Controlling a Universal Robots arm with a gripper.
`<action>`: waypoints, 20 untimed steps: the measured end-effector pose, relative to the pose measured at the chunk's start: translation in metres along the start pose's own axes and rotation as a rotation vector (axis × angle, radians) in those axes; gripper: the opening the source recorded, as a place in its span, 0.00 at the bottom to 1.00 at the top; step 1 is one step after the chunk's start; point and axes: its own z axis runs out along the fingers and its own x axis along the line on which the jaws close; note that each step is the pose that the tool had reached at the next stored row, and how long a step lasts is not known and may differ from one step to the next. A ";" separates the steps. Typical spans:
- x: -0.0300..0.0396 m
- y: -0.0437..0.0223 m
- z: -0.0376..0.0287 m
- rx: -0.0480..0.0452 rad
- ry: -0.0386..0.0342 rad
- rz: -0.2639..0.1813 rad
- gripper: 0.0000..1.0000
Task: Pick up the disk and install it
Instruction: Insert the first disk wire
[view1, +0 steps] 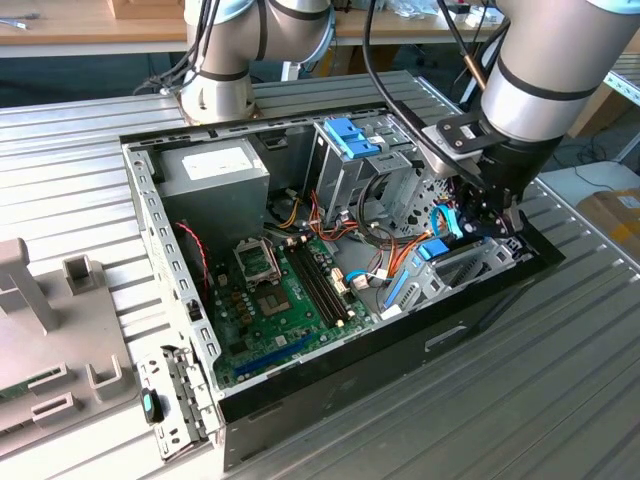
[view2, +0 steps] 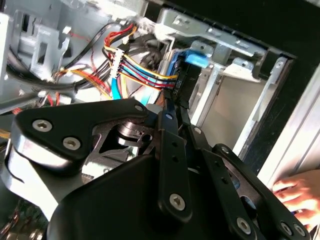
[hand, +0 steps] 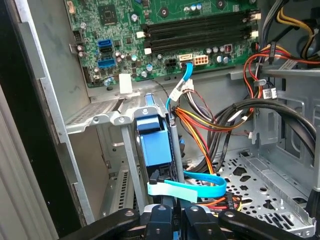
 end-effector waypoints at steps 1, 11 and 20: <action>-0.0001 -0.0003 -0.0016 0.0010 -0.0002 0.000 0.16; -0.0005 0.0000 -0.0019 0.0020 -0.0004 0.000 0.16; -0.0012 0.0006 -0.0003 0.0019 -0.0002 0.000 0.16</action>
